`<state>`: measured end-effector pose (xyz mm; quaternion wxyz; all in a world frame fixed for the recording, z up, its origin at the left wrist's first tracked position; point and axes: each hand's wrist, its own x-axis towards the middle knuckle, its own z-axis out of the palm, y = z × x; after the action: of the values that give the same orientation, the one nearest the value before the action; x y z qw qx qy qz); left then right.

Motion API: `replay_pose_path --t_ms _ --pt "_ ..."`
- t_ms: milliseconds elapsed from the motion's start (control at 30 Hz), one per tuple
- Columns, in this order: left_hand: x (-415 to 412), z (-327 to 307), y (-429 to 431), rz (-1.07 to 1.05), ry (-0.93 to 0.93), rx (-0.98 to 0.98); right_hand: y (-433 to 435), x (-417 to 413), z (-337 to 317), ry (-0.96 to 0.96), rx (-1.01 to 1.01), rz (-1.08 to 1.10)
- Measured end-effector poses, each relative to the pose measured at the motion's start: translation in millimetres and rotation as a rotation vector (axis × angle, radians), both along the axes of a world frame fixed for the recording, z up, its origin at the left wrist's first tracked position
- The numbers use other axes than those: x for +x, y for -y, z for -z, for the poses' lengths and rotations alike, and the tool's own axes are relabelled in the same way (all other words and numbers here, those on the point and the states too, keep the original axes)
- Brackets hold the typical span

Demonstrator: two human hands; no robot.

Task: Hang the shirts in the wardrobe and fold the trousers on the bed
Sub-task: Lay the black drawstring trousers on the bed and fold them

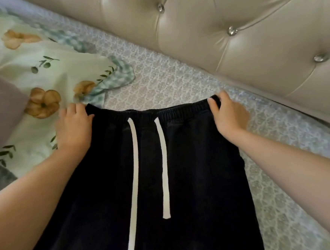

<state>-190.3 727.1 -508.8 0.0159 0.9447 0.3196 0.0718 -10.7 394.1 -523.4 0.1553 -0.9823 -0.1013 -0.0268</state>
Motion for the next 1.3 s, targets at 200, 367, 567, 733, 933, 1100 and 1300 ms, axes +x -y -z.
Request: replay_pose_path --t_ms 200,367,567,733,933,1100,1300 --pt "-17.4 -16.2 54.5 0.134 0.245 -0.119 11.1 0.6 -14.3 -0.240 0.158 0.145" --pt "-45.9 -18.0 171.2 0.474 0.208 -0.324 32.9 -33.3 -21.8 -0.342 0.182 0.140" --pt "-68.2 -6.9 236.2 0.434 -0.137 -0.379 74.4 -84.7 -27.4 -0.530 0.344 0.109" --pt "-63.7 -7.1 228.8 0.440 -0.406 -0.332 96.3 -117.5 -40.9 -0.528 0.574 0.114" --pt "-55.8 -45.7 226.8 0.295 -0.174 -0.579 61.7 -150.2 -102.8 -0.467 0.735 -0.042" --pt "-117.8 -85.7 247.0 0.149 0.150 -0.867 6.8 -167.9 -129.6 -0.626 0.639 -0.214" --pt "-182.4 -83.6 235.2 -0.175 0.289 -1.116 -62.9 -192.1 -132.0 -0.729 0.430 -0.341"
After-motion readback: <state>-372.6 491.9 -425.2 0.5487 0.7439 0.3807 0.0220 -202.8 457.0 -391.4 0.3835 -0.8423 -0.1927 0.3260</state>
